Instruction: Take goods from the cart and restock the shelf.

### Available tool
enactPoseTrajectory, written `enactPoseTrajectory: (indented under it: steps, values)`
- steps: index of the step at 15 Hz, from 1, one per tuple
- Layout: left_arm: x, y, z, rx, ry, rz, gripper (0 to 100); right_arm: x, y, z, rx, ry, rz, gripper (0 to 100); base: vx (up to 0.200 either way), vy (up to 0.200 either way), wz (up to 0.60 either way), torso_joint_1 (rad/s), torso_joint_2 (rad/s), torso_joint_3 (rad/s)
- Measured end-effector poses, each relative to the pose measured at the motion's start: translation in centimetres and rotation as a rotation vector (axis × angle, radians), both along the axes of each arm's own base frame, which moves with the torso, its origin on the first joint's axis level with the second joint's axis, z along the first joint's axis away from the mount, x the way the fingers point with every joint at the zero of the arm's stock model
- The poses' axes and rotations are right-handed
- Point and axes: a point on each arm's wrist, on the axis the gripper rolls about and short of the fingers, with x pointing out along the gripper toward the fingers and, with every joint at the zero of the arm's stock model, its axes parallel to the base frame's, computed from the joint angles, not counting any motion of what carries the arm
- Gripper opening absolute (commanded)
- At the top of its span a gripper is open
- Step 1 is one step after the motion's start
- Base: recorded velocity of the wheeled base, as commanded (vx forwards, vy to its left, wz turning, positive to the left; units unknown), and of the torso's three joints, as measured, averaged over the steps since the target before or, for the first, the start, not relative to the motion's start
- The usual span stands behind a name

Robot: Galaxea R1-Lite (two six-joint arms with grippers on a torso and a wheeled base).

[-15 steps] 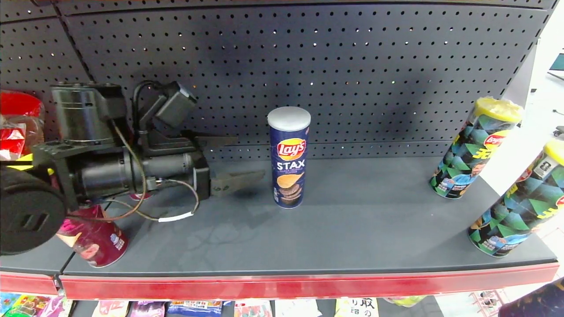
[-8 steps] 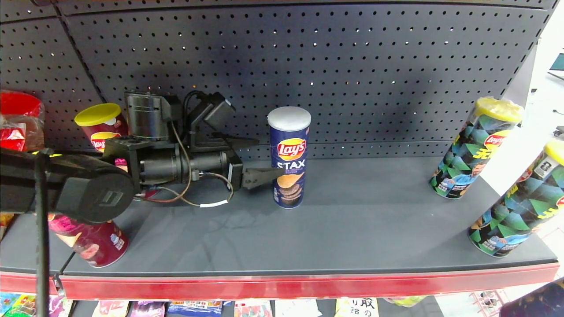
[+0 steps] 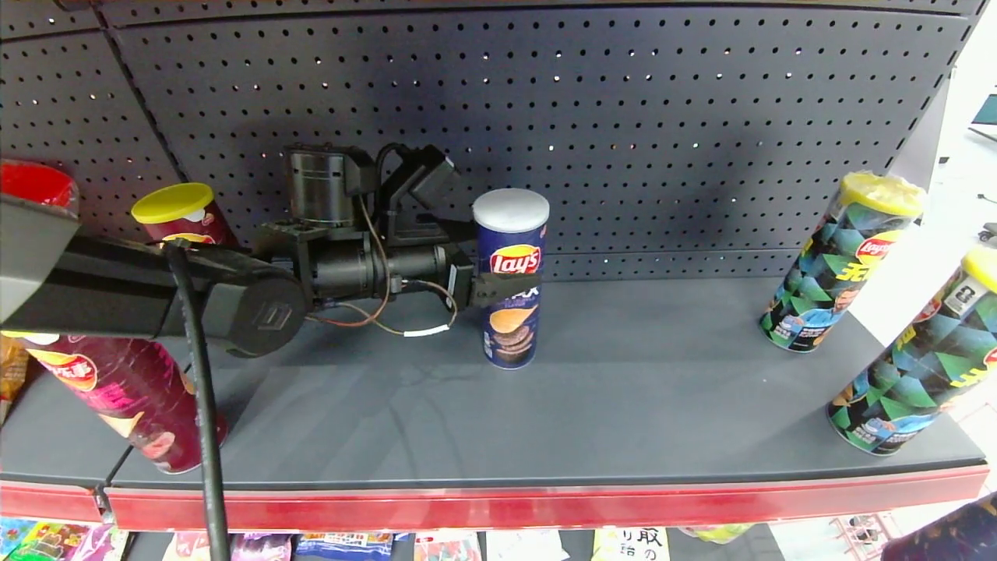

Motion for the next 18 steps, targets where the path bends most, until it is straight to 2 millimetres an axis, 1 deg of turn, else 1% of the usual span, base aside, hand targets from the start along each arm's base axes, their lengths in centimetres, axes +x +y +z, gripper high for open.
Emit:
enactPoseTrajectory:
  steps: [6,7,14,16,18]
  values:
    - [0.7,-0.9,-0.6,0.007,0.017,-0.012,100,0.0,0.0,-0.2,-0.001,0.007,0.0,0,0.0,0.0,0.0,0.0,0.0,0.0]
    - [0.7,-1.1,-0.8,0.009,0.02,-0.017,0,0.0,0.0,-0.2,-0.001,0.007,0.0,0,0.0,0.0,0.0,0.0,0.0,0.0]
    - [0.2,-1.3,-1.2,0.014,0.037,-0.036,0,0.0,0.0,-0.1,0.0,0.004,0.0,0,0.0,0.0,0.0,0.0,0.0,0.0]
    - [-1.0,-0.7,-1.5,0.023,0.063,-0.063,0,0.0,0.0,0.0,0.0,0.002,0.0,0,0.0,0.0,0.0,0.0,0.0,0.0]
    - [-2.7,0.1,-1.3,0.024,0.087,-0.101,0,0.0,0.0,0.0,0.001,0.001,0.0,0,0.0,0.0,0.0,0.0,0.0,0.0]
